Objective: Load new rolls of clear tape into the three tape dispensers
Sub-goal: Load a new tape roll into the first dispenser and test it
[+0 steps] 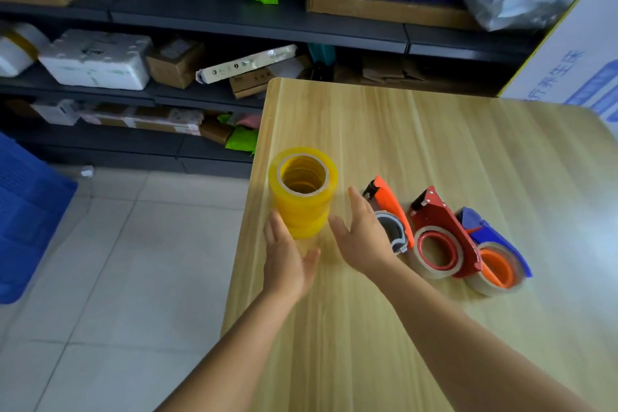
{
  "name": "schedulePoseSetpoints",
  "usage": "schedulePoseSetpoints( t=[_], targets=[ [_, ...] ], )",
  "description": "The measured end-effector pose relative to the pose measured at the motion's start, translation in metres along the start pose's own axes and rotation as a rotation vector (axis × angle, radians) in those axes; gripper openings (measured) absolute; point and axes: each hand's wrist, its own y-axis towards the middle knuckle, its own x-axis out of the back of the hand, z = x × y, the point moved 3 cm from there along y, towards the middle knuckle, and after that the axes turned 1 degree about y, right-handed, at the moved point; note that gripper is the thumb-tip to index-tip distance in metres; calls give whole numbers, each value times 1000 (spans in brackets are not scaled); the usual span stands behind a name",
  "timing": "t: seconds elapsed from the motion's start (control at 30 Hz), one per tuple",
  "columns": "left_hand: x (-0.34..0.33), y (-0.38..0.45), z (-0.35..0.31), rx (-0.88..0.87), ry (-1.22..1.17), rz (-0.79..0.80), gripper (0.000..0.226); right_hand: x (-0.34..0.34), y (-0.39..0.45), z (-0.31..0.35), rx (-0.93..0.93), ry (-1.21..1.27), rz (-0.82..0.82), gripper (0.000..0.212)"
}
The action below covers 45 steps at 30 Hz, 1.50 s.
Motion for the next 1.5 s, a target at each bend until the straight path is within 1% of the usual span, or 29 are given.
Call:
schedulePoseSetpoints(
  t=[0.1, 0.17, 0.27, 0.33, 0.4, 0.43, 0.5, 0.57, 0.6, 0.67, 0.73, 0.77, 0.83, 0.87, 0.93, 0.97, 1.0, 1.03, 1.1, 1.13, 1.17, 1.27, 1.37, 1.43, 1.5],
  targets=[
    [-22, -23, -12, -18, 61, 58, 99, 18, -7, -22, 22, -144, -48, 65],
    [-37, -31, -25, -75, 105, 89, 92, 30, -11, -38, 32, -299, -30, 65],
    [-64, -38, -43, -154, 197, 195, 75, 42, -18, -60, 38, -474, 66, 65],
    [-82, -41, -52, -184, 270, 308, 67, 46, -23, -72, 70, -559, 161, 61],
    [-105, -50, -64, -191, 373, 374, 60, 58, -32, -93, 116, -612, 251, 60],
    [-105, -49, -63, -192, 409, 372, 55, 58, -34, -96, 141, -620, 265, 60],
    [-101, -45, -60, -191, 438, 305, 37, 60, -36, -95, 195, -597, 242, 57],
    [-93, -43, -55, -148, 446, 230, 16, 62, -38, -88, 234, -568, 221, 46],
    [-90, -45, -53, -120, 462, 210, 16, 63, -40, -88, 251, -548, 223, 38],
    [-89, -52, -47, -55, 532, 195, 26, 64, -45, -90, 279, -496, 229, 30],
    [-83, -59, -40, 10, 595, 166, 27, 63, -50, -92, 305, -492, 223, 28],
    [-78, -61, -36, 42, 585, 142, 23, 63, -51, -93, 309, -509, 218, 29],
    [-71, -63, -32, 75, 463, 96, 9, 66, -51, -95, 295, -532, 215, 30],
    [-69, -65, -31, 84, 389, 74, 10, 67, -51, -96, 291, -541, 213, 30],
    [-67, -67, -29, 114, 286, 38, 22, 67, -51, -96, 308, -547, 189, 29],
    [-67, -68, -28, 148, 270, 34, 32, 66, -52, -95, 329, -535, 175, 31],
    [-68, -68, -26, 178, 284, 44, 39, 64, -53, -93, 349, -517, 175, 37],
    [-70, -67, -25, 190, 326, 56, 38, 61, -54, -93, 364, -507, 195, 50],
    [-71, -66, -27, 190, 370, 39, 27, 54, -55, -94, 398, -545, 262, 82],
    [-71, -65, -29, 194, 359, 16, 24, 49, -55, -95, 412, -576, 286, 92],
    [-70, -65, -31, 200, 348, -4, 22, 45, -54, -96, 417, -594, 303, 98],
    [-72, -64, -35, 209, 328, -8, 19, 31, -51, -98, 403, -616, 349, 102],
    [-69, -62, -36, 226, 234, 19, 16, 28, -51, -104, 414, -637, 355, 98],
    [-64, -60, -32, 239, 129, 62, 23, 29, -50, -107, 426, -637, 342, 97],
    [-61, -62, -30, 282, 9, 160, 31, 30, -48, -108, 427, -635, 339, 97]
  ],
)
